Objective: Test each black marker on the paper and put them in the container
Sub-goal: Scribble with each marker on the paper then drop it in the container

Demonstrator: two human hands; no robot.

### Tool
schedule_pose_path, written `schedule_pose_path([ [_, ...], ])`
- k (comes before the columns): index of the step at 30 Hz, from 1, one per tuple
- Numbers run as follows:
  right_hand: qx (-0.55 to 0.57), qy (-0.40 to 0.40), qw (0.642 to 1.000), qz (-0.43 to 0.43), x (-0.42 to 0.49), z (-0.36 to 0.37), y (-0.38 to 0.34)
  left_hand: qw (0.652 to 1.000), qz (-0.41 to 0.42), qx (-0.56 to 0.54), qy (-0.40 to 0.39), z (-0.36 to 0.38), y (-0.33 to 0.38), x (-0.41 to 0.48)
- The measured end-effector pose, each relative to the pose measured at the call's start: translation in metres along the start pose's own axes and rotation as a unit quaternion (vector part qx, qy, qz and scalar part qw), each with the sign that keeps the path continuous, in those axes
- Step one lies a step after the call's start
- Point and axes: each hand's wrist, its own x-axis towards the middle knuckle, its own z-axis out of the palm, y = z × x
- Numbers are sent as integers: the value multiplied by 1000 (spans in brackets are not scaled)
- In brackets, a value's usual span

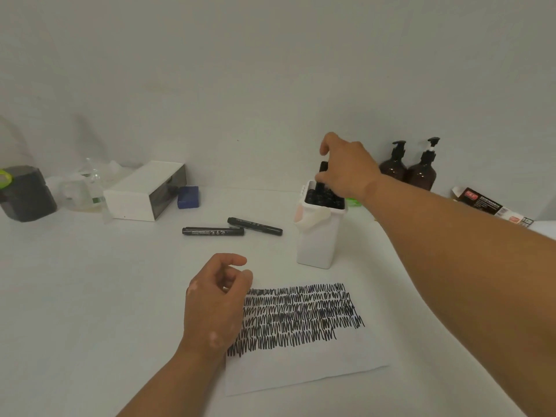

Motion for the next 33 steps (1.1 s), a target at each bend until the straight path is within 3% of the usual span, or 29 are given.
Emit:
schedule_pose_path([
  [4, -55, 12, 998, -2, -2, 9, 0, 1000, -5, 6, -3, 0, 0, 0],
  [10, -73, -41, 997, 2, -13, 11, -2, 1000, -11, 16, -2, 1, 1, 0],
  [16, 111, 129, 985, 20, -65, -17, 3, 1000, -18, 18, -11, 0, 1, 0],
  [18, 151, 142, 978, 29, -108, -19, 10, 999, -18, 24, -13, 1, 2, 0],
  [23, 234, 23, 966, 107, -209, 14, 37, 997, -6, 73, -23, 4, 6, -3],
  [29, 266, -41, 962, 52, -232, 38, 42, 988, 7, 154, -34, 6, 12, -1],
  [31, 272, -54, 960, 44, -232, 42, 44, 974, 30, 221, -31, 8, 12, 13],
  [33, 282, -55, 957, 40, -232, 45, 47, 938, 70, 334, -64, 10, 9, 36],
])
